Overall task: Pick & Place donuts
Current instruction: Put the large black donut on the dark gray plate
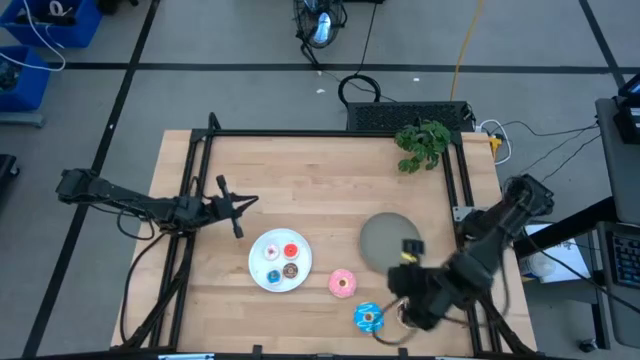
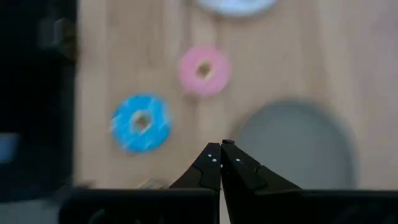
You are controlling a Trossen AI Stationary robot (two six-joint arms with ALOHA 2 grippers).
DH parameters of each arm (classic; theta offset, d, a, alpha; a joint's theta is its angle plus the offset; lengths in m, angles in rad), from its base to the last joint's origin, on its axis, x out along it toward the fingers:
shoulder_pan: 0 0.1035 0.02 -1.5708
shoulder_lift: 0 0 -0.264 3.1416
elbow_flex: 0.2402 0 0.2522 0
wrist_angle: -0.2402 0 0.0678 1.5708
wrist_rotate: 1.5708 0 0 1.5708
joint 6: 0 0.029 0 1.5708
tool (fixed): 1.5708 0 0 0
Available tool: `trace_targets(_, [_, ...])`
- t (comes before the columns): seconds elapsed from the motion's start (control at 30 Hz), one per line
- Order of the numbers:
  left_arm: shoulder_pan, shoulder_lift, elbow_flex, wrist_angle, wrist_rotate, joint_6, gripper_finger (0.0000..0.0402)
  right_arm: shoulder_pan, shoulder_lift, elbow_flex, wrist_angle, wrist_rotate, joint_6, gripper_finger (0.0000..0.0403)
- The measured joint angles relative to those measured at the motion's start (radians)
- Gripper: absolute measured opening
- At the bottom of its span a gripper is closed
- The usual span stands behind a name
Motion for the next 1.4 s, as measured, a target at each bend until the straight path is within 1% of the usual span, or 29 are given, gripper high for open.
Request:
trace_targets(0.07, [0.000, 0.000, 0.000, 0.016, 0.000, 0.023, 0.0024, 0.052, 0.000, 0.006, -0.032, -0.043, 0.125, 0.0000])
trace_targets(0.2, [0.000, 0.000, 0.000, 0.043, 0.000, 0.076, 0.0017, 0.127, 0.001, -0.026, -0.055, -0.068, 0.348, 0.0000])
trace_targets(0.27, [0.000, 0.000, 0.000, 0.047, 0.000, 0.082, 0.0009, 0.143, 0.001, -0.060, -0.057, -0.069, 0.427, 0.0000])
trace_targets(0.33, [0.000, 0.000, 0.000, 0.049, 0.000, 0.083, 0.0004, 0.145, 0.001, -0.099, -0.055, -0.099, 0.467, 0.0000])
trace_targets(0.43, [0.000, 0.000, 0.000, 0.049, 0.000, 0.104, 0.0007, 0.132, 0.001, -0.172, -0.004, -0.179, 0.455, 0.0000])
trace_targets(0.57, [0.000, 0.000, 0.000, 0.048, 0.000, 0.108, 0.0025, 0.128, 0.002, -0.272, 0.145, -0.212, 0.336, 0.0000])
trace_targets(0.73, [0.000, 0.000, 0.000, 0.047, 0.000, 0.107, 0.0031, 0.102, 0.002, -0.370, 0.308, -0.286, 0.327, 0.0000])
trace_targets(0.83, [0.000, 0.000, 0.000, 0.047, 0.002, 0.103, 0.0027, 0.090, 0.002, -0.411, 0.310, -0.339, 0.345, 0.0001])
trace_targets(0.9, [0.000, 0.000, 0.000, 0.047, 0.002, 0.101, 0.0023, 0.079, 0.001, -0.435, 0.304, -0.352, 0.373, 0.0007])
trace_targets(1.03, [0.000, 0.000, 0.000, 0.047, 0.003, 0.101, 0.0011, 0.060, -0.001, -0.462, 0.316, -0.352, 0.391, 0.0044])
trace_targets(1.17, [0.000, 0.000, 0.000, 0.047, 0.003, 0.118, 0.0004, 0.057, -0.001, -0.464, 0.326, -0.352, 0.390, 0.0108])
trace_targets(1.2, [0.000, 0.000, 0.000, 0.047, 0.003, 0.126, 0.0005, 0.057, -0.001, -0.464, 0.331, -0.355, 0.380, 0.0125])
trace_targets(1.3, [0.000, 0.000, 0.000, 0.047, 0.003, 0.133, 0.0018, 0.056, -0.001, -0.464, 0.334, -0.414, 0.320, 0.0174])
trace_targets(1.4, [0.000, 0.000, 0.000, 0.047, 0.004, 0.133, 0.0029, 0.052, -0.001, -0.464, 0.334, -0.427, 0.289, 0.0209])
